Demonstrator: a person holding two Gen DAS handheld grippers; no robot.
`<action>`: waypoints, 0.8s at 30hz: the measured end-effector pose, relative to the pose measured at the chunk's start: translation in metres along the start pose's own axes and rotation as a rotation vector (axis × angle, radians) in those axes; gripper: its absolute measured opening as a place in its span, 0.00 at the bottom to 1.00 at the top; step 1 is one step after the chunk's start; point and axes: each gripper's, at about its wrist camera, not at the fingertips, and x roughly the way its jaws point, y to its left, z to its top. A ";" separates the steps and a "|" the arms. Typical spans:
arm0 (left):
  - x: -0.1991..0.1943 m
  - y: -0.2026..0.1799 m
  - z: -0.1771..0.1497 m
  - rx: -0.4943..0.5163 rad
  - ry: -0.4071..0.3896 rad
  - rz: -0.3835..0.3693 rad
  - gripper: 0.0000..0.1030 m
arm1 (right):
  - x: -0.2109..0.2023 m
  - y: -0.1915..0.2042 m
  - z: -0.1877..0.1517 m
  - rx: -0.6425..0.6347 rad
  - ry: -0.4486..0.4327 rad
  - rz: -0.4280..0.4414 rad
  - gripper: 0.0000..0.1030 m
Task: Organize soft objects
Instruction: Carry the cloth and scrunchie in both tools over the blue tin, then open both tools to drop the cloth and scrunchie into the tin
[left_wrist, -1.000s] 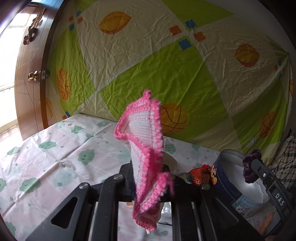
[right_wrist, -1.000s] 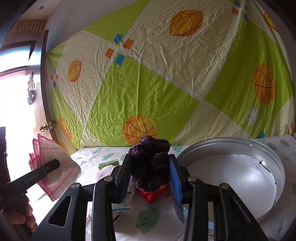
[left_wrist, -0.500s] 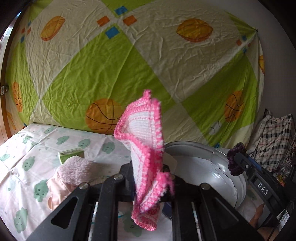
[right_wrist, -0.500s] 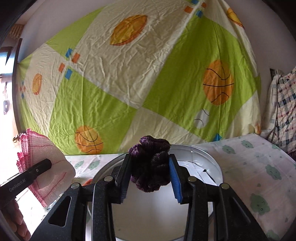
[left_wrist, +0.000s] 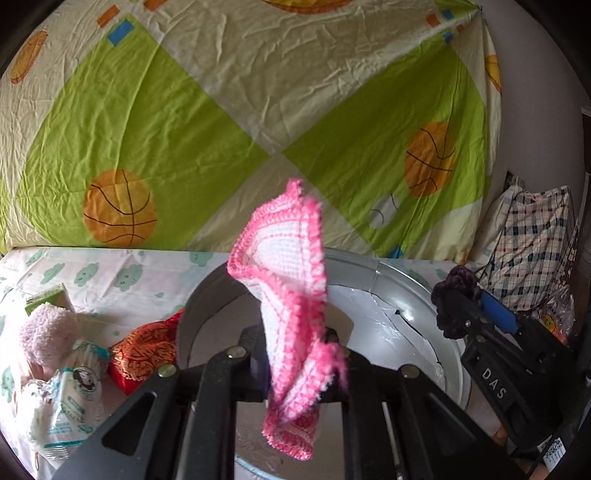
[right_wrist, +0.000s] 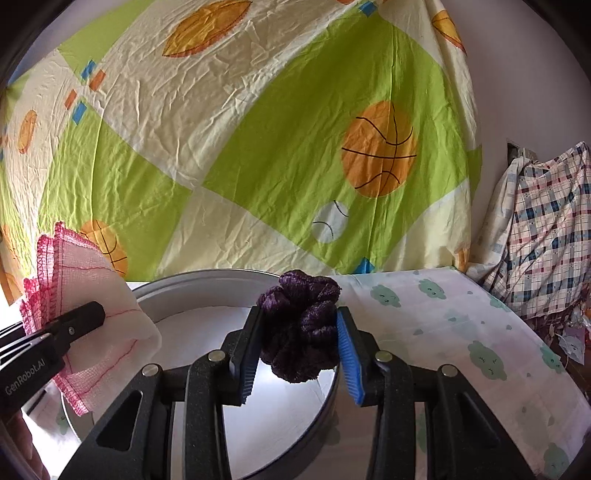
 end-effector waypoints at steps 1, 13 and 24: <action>0.003 -0.002 -0.002 0.005 0.011 0.000 0.11 | 0.002 0.001 0.000 -0.011 0.006 -0.018 0.40; 0.015 -0.008 -0.013 0.067 0.045 0.052 0.11 | 0.013 0.011 -0.006 -0.066 0.067 -0.031 0.41; 0.017 -0.003 -0.016 0.078 0.043 0.112 0.18 | 0.017 0.012 -0.009 -0.046 0.099 0.004 0.49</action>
